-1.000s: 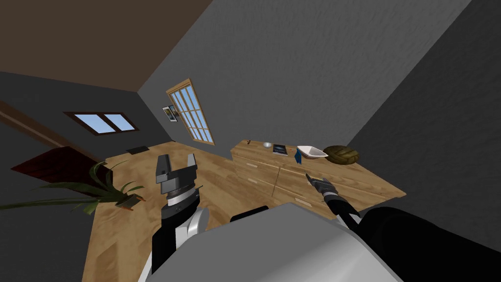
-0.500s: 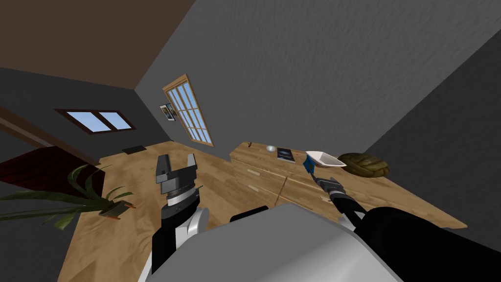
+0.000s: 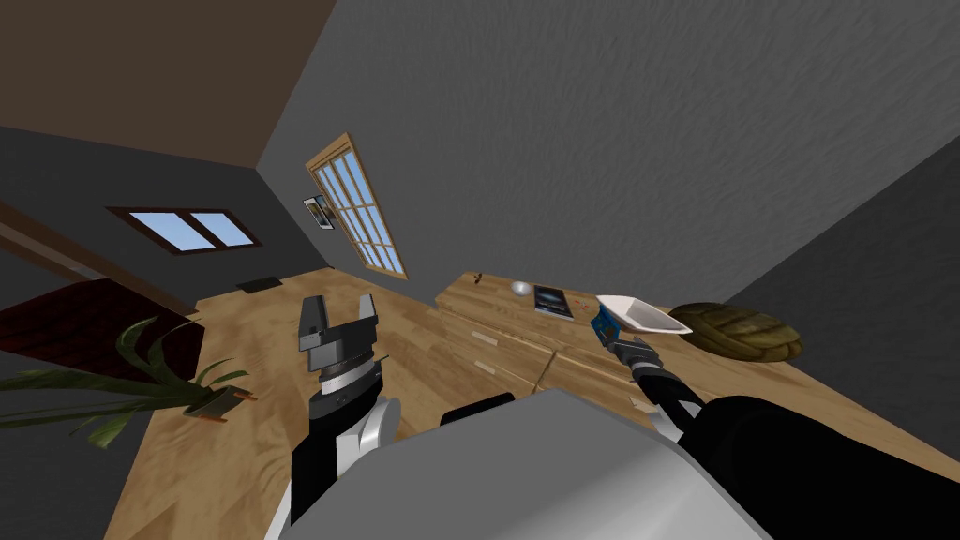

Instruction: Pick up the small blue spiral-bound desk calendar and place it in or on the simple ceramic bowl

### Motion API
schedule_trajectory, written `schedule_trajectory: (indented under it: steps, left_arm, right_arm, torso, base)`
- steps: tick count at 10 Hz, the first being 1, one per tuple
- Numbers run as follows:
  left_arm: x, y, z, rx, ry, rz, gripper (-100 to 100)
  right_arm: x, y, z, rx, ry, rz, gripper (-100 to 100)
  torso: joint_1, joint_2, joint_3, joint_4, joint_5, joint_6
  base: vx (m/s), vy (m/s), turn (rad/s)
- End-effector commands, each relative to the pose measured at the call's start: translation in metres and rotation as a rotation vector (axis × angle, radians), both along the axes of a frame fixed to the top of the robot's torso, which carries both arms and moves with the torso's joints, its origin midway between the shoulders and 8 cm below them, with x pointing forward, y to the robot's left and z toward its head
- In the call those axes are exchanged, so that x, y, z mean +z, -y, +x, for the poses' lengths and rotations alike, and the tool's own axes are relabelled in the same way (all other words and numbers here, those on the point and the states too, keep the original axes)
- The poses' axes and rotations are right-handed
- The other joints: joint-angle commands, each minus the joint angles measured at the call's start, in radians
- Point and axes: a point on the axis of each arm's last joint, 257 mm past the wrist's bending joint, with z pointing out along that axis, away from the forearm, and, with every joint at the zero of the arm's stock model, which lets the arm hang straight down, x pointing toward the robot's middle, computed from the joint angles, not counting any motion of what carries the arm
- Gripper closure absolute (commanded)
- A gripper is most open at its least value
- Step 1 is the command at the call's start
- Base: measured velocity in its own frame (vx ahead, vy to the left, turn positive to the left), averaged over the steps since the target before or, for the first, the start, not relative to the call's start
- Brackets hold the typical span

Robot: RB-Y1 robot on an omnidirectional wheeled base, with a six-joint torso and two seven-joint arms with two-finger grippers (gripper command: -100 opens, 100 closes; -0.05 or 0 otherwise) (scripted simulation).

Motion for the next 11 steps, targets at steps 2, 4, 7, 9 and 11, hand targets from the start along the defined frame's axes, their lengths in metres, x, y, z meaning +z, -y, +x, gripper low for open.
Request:
schedule_trajectory:
  steps: [2, 4, 7, 9, 11]
  left_arm:
    - [0.0, 0.0, 0.0, 0.0, 0.0, 0.0, 0]
    - [0.0, 0.0, 0.0, 0.0, 0.0, 0.0, 0]
    - [0.0, 0.0, 0.0, 0.0, 0.0, 0.0, 0]
    - [0.0, 0.0, 0.0, 0.0, 0.0, 0.0, 0]
    - [0.0, 0.0, 0.0, 0.0, 0.0, 0.0, 0]
  right_arm:
    - [0.0, 0.0, 0.0, 0.0, 0.0, 0.0, 100]
    - [0.0, 0.0, 0.0, 0.0, -0.001, -0.002, 100]
    - [0.0, 0.0, 0.0, -0.001, -0.001, -0.002, 100]
    - [0.003, 0.002, -0.003, -0.008, 0.002, -0.004, 100]
    - [0.01, 0.006, -0.004, -0.012, 0.008, -0.021, 100]
  torso:
    - [0.0, 0.001, 0.001, 0.0, 0.0, 0.0]
    - [0.0, 0.002, 0.001, 0.001, 0.0, 0.0]
    - [0.0, 0.002, 0.001, 0.001, 0.0, 0.0]
    - [0.001, 0.002, 0.001, 0.001, 0.0, 0.0]
    - [0.007, 0.014, 0.007, 0.002, -0.002, 0.003]
  base:
    - [0.0, 0.0, 0.0]
    - [0.0, 0.0, 0.0]
    - [0.0, 0.0, 0.0]
    - [-0.047, 0.016, -0.006]
    - [-0.191, 0.117, -0.012]
